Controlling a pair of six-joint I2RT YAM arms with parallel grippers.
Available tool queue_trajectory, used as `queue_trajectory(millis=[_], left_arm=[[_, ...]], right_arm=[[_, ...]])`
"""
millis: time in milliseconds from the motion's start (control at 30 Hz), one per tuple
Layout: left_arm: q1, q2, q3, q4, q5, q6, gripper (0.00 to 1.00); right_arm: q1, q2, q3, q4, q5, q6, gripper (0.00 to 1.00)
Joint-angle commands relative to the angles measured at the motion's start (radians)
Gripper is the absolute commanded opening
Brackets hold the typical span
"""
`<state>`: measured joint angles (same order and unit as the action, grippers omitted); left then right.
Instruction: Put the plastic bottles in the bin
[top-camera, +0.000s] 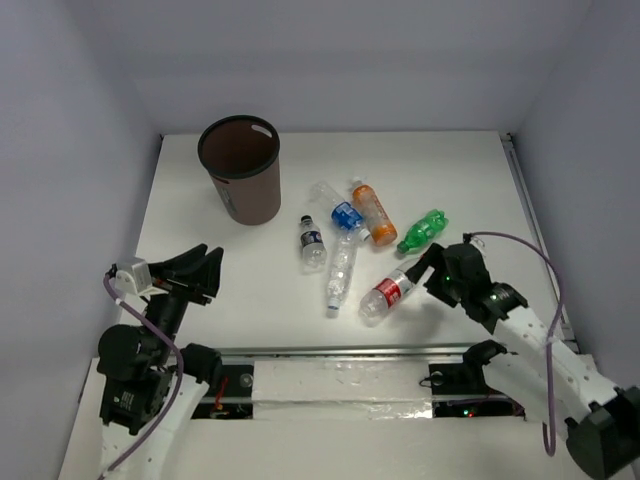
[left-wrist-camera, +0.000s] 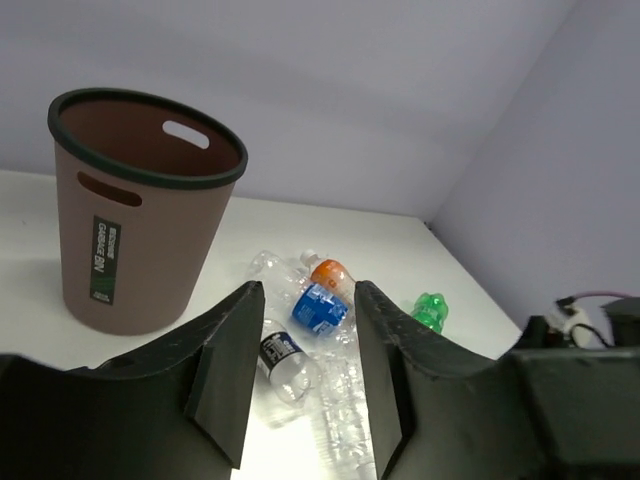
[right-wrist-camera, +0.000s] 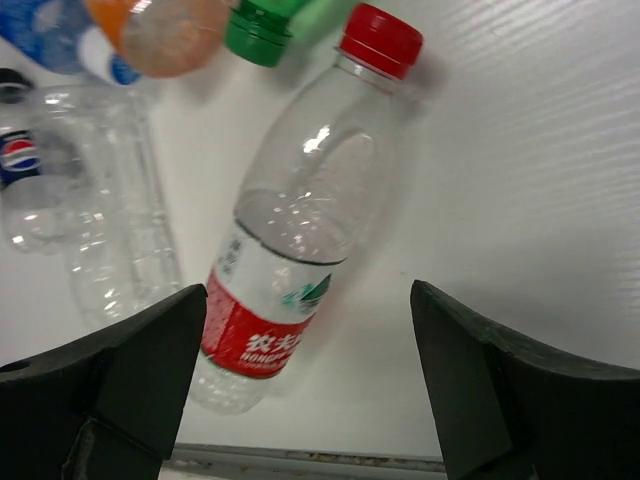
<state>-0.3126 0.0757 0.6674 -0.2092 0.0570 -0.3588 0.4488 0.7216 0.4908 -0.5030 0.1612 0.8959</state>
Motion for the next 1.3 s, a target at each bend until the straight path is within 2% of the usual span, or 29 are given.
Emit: queue_trajectory(millis=[0,167,333,500,800,867,1067,1133,1233,1267], left_arm=[[-0.017,-0.040,0.003,0.030,-0.019,-0.005,0.40],[-0.048,-0.071,0.003,0.027,-0.031,-0.005,0.41],[-0.069,-0.109,0.004,0.024,-0.042,-0.005,0.41],[-0.089,-0.128,0.006,0.021,-0.048,-0.006,0.41],[-0.098,-0.137,0.006,0.017,-0.048,-0.006,0.42],[-0.108,-0.134,0.008,0.017,-0.048,-0.006,0.42],[-0.108,-0.131,0.004,0.019,-0.048,-0.009,0.42],[-0.108,-0.129,0.006,0.019,-0.048,-0.009,0.42],[-0.108,-0.120,0.006,0.021,-0.048,-0.009,0.42],[-0.108,-0.119,0.006,0.022,-0.048,-0.008,0.42]], right_arm=[[0.007,0.137,0.046,0.081,0.049,0.031,0.89],[0.007,0.275,0.086,0.150,0.055,0.052,0.94],[0.007,0.423,0.152,0.149,0.066,0.070,0.96],[0.007,0.440,0.138,0.201,0.081,0.118,0.95],[0.007,0.570,0.152,0.291,0.064,0.155,0.84],[0.007,0.582,0.157,0.281,0.081,0.167,0.78],[0.007,0.428,0.068,0.259,0.130,0.210,0.62],[0.007,0.357,0.054,0.245,0.110,0.219,0.62],[0.007,0.261,0.063,0.154,0.113,0.207,0.62],[0.007,0.183,0.074,0.091,0.109,0.183,0.62]])
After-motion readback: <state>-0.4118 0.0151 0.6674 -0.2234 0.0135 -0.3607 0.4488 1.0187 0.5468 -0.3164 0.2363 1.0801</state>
